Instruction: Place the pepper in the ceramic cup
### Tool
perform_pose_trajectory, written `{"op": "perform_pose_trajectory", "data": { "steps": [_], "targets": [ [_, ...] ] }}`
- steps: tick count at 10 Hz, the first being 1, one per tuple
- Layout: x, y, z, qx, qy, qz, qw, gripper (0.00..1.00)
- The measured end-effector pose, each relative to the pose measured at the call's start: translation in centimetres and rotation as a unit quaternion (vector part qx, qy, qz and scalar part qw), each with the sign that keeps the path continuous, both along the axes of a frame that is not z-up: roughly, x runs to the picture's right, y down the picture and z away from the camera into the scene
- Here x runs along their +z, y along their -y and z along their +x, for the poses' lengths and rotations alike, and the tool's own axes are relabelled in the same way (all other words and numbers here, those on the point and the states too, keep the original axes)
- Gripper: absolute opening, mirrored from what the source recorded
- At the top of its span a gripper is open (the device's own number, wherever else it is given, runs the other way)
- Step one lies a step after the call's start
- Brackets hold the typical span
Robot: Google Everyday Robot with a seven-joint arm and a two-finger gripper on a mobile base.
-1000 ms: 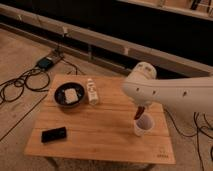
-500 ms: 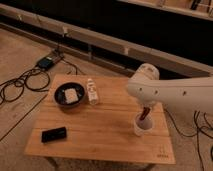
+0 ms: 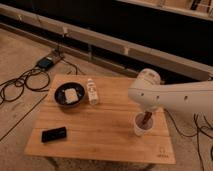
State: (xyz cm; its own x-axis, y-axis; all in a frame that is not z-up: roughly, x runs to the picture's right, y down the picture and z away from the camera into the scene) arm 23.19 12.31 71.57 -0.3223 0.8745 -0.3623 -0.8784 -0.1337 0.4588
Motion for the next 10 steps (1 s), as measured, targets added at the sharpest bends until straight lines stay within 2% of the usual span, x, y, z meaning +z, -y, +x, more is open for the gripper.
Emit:
{"op": "perform_pose_trajectory", "data": {
  "steps": [2,3,5,6,9,10],
  "targets": [
    [0.3,-0.4,-0.2,-0.005,-0.002,-0.002,1.0,0.04],
    [0.4,-0.6,-0.3,-0.007,-0.003,-0.003,1.0,0.11],
    [0.7,-0.9,-0.8,-0.014,-0.005,-0.007,0.9999,0.31],
    [0.7,-1.1,-1.1,-0.016,-0.007,-0.009,0.9998,0.44],
    [0.8,-1.4,-1.3,-0.017,-0.013,-0.011,0.9997,0.72],
    [0.7,-1.4,-1.3,-0.015,-0.015,-0.011,0.9997,0.79]
  ]
}}
